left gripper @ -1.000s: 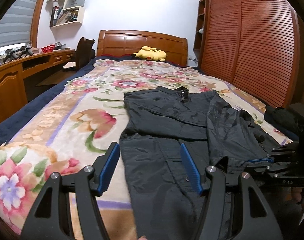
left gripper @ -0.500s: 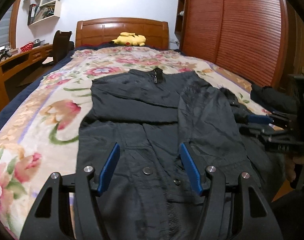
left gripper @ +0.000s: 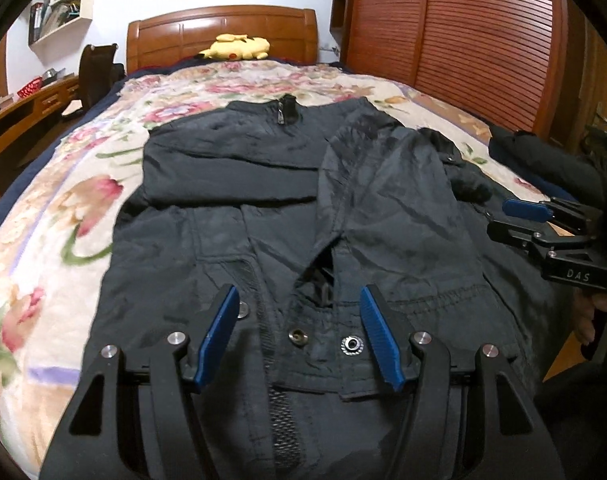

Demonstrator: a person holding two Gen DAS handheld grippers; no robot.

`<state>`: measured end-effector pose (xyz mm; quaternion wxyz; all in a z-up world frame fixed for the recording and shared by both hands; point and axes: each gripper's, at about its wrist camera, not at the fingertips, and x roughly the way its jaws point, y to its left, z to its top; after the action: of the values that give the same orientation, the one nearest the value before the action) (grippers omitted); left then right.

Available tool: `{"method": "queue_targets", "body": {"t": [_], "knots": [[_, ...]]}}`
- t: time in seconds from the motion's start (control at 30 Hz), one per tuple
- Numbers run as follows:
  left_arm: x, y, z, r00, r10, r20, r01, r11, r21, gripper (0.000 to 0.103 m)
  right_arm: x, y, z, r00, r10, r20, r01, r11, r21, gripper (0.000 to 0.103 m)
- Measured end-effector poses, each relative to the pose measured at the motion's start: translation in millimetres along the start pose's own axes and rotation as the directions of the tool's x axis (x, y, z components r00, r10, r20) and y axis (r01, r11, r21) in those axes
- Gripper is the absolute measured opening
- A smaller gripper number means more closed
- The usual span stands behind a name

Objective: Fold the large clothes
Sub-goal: 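Move the left tool to the jacket hem and grasp its edge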

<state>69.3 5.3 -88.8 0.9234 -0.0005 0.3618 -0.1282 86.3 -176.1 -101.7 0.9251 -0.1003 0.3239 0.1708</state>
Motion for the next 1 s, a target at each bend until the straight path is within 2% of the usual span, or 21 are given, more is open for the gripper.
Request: {"method": "queue_targets", "body": {"t": [0.07,0.17,0.23,0.4,0.53,0.67,0.7,0.73,0.77,1.0], "knots": [[3.1,-2.2,-1.3,1.0,-0.005,-0.012,0.005,1.0,0.006,0.062,1.2,-3.8,-4.1,1.0,-0.014,-0.007,0.014,1.0,0.0,0.062],[5.1,-3.7,-1.6,0.999,-0.02,-0.025,0.02,1.0,0.008,0.062,1.7,-12.1,-8.9,1.0,0.009,-0.014,-0.009,1.0,0.013,0.062],[4.5,-2.9,-2.3,0.999,-0.032,-0.026,0.032,0.999,0.004,0.062,2.0,-16.3,-9.6,1.0,-0.016,-0.018,0.017,1.0,0.019,0.062],[9.4,-2.2,-5.8,0.988,-0.14,-0.071,0.138,0.99,-0.035,0.061,-1.4,-29.0,-9.2,0.999,-0.036,-0.014,0.037,0.998,0.054,0.062],[10.9,-7.7,-7.4,0.988,-0.133,-0.081,0.132,0.991,-0.01,0.058,-4.7,-34.2,-7.9,1.0,-0.022,0.0,0.022,0.997,0.073,0.062],[8.6,-8.2,-7.1,0.987,-0.139,-0.075,0.139,0.99,-0.006,0.031,-3.7,-35.1,-8.3,1.0,-0.024,-0.002,0.024,0.997,0.077,0.062],[7.4,-8.2,-7.1,0.988,-0.136,-0.071,0.136,0.991,0.0,0.019,-2.7,-35.0,-8.1,1.0,-0.025,-0.004,0.025,0.997,0.076,0.062],[4.9,-9.5,-6.8,0.99,-0.126,-0.066,0.127,0.992,0.014,0.014,-1.9,-34.7,-7.8,1.0,-0.028,-0.007,0.028,0.997,0.075,0.062],[1.0,-11.1,-6.1,0.993,-0.11,-0.053,0.112,0.993,0.034,0.002,-1.9,-34.7,-7.4,1.0,-0.03,-0.009,0.031,0.997,0.074,0.062],[-33.5,-8.1,16.8,0.997,-0.036,0.061,0.031,0.997,0.077,0.001,-12.5,-38.6,-3.0,1.0,-0.018,0.024,0.017,0.997,0.073,0.062]]}}
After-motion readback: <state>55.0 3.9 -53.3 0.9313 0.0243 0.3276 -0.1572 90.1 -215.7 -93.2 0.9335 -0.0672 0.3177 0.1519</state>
